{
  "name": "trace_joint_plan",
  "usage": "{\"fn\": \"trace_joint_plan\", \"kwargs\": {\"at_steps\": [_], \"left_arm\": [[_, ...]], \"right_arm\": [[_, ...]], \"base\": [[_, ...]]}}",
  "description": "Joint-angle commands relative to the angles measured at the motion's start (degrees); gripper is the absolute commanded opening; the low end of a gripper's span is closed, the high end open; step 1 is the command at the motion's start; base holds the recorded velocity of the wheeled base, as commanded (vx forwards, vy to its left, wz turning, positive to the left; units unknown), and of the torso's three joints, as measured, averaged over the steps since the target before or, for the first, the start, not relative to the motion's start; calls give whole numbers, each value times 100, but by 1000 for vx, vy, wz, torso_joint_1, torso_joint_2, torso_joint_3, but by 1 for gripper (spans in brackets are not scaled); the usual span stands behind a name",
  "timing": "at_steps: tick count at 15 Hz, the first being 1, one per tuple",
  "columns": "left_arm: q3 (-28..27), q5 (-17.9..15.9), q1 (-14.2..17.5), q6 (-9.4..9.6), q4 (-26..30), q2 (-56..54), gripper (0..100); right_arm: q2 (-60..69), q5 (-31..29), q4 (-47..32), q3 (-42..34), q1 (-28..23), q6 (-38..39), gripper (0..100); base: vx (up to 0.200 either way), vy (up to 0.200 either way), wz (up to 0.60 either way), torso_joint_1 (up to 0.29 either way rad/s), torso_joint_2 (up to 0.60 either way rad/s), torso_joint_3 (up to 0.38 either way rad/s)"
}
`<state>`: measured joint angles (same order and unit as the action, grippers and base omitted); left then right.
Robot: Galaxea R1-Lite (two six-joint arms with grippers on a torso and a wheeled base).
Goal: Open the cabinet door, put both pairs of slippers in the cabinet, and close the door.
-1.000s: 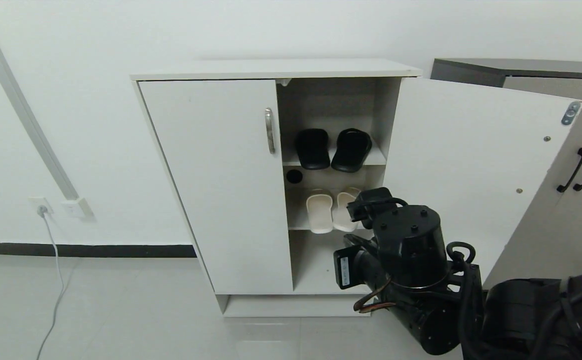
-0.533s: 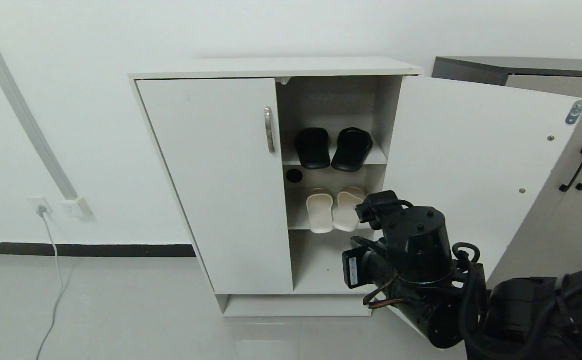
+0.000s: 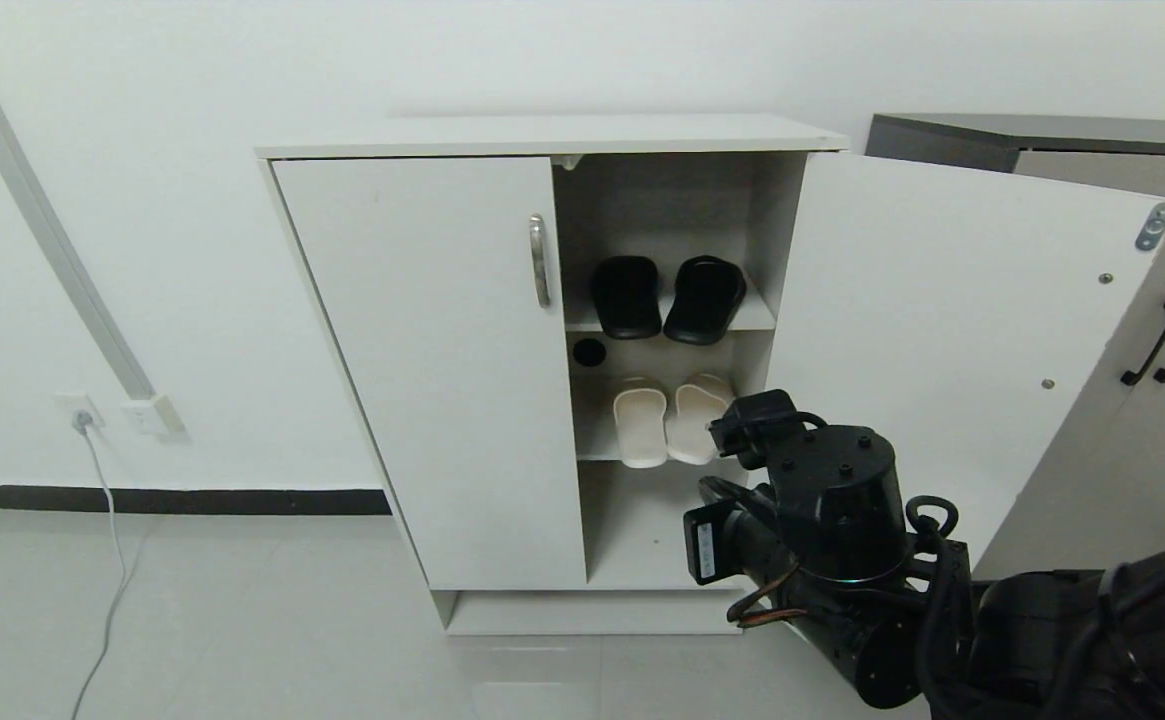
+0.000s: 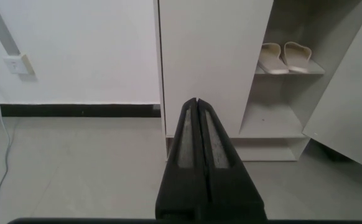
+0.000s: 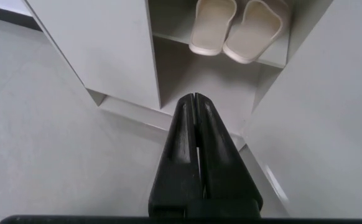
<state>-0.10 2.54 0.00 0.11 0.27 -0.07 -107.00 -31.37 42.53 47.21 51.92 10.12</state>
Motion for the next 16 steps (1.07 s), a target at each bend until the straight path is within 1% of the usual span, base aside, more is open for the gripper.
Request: {"fn": "trace_joint_plan", "kwargs": {"at_steps": [1, 5, 7, 9, 12, 16], "left_arm": [[1, 1, 0, -2, 0, 7, 0], [1, 1, 0, -2, 0, 7, 0], [1, 1, 0, -2, 0, 7, 0], [1, 1, 0, -2, 0, 7, 0], [1, 1, 0, -2, 0, 7, 0], [1, 1, 0, -2, 0, 7, 0]], "right_arm": [[-32, -1, 9, -2, 2, -1, 0], [-41, -1, 9, 7, 2, -1, 0], [-41, -1, 9, -2, 2, -1, 0], [-41, -1, 9, -2, 2, -1, 0], [-41, -1, 1, -2, 2, -1, 0], [-41, -1, 1, -2, 2, -10, 0]], "base": [[0, 0, 0, 0, 0, 0], [0, 0, 0, 0, 0, 0], [0, 0, 0, -2, -137, -141], [0, 0, 0, 22, -205, -327], [0, 0, 0, 38, -496, -359], [0, 0, 0, 111, -458, -348]]}}
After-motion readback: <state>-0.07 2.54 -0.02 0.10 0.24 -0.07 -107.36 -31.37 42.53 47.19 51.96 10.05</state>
